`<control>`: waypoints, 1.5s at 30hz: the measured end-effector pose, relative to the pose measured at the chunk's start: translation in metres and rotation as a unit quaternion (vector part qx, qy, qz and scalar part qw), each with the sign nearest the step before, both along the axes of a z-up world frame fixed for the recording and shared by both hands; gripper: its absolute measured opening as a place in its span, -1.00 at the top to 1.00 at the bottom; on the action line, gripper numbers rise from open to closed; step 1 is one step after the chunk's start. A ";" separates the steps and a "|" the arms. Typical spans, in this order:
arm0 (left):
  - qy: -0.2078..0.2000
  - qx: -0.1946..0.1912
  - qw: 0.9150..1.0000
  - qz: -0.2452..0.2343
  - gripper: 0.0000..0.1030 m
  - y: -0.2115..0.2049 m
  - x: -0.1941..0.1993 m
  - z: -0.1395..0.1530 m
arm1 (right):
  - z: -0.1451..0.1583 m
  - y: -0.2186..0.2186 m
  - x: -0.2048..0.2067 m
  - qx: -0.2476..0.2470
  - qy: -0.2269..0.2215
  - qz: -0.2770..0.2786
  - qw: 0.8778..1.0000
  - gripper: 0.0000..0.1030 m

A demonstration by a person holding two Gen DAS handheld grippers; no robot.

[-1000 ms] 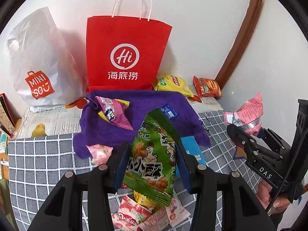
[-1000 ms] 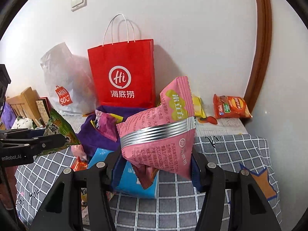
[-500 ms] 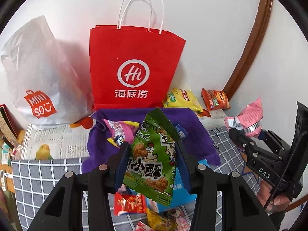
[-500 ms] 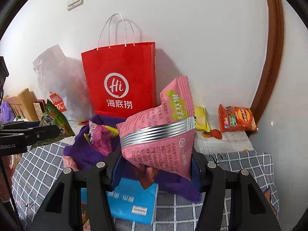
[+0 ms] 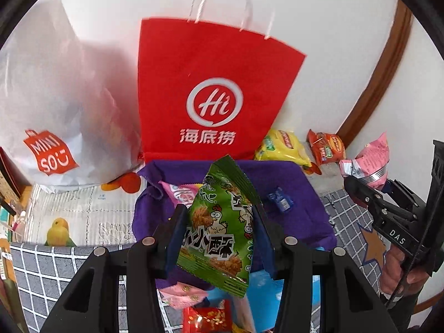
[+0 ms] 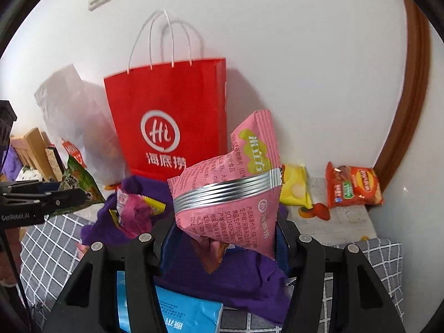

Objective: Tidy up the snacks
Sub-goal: 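Carry the green bag and pink packet with both tools over the purple towel, then open both tools to drop the snacks onto the purple towel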

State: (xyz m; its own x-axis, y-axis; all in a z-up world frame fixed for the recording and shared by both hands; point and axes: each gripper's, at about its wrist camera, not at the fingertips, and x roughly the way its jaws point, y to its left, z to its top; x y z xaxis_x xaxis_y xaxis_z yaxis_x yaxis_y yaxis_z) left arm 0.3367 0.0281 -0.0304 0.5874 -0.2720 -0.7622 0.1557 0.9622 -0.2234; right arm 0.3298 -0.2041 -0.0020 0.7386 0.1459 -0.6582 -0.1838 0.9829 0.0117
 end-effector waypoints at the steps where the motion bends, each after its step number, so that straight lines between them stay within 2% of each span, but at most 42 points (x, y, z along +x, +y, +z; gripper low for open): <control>1: 0.005 -0.002 1.000 0.001 0.12 0.002 0.003 -0.004 | -0.006 0.001 0.004 -0.006 0.006 0.001 1.000 -0.11; 11: 0.052 -0.013 0.999 0.000 0.12 0.018 0.025 -0.041 | -0.046 0.005 0.030 -0.007 0.043 0.022 0.999 -0.11; 14: 0.070 0.002 0.997 -0.011 0.12 0.013 0.030 -0.053 | -0.056 0.006 0.036 -0.028 0.052 0.027 0.998 -0.11; 25: 0.133 0.007 0.991 -0.027 0.12 -0.007 0.041 -0.099 | -0.097 0.001 0.051 -0.046 0.108 0.042 0.992 -0.11; 36: 0.137 -0.001 0.990 -0.025 0.12 -0.005 0.042 -0.101 | -0.112 0.003 0.053 -0.052 0.129 0.047 0.989 -0.11; 41: 0.129 0.002 0.991 -0.026 0.11 -0.005 0.041 -0.097 | -0.111 0.008 0.051 -0.066 0.127 0.052 0.988 -0.23; 43: 0.126 0.002 0.992 -0.022 -0.02 -0.003 0.041 -0.093 | -0.108 0.009 0.051 -0.069 0.123 0.050 0.989 -0.41; 44: 0.123 0.006 0.992 -0.021 -0.22 -0.002 0.041 -0.091 | -0.107 0.008 0.051 -0.067 0.120 0.049 0.989 -0.47; 45: 0.118 0.012 0.993 -0.020 -0.30 -0.002 0.040 -0.088 | -0.104 0.008 0.051 -0.064 0.117 0.048 0.990 -0.57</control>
State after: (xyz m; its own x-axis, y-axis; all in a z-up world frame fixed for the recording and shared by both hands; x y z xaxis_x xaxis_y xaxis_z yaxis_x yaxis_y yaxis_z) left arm 0.3765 0.0257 -0.1187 0.3811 -0.2728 -0.8834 0.1405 0.9615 -0.2362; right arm 0.3804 -0.1963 -0.1064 0.5499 0.1121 -0.8277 -0.2840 0.9570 -0.0591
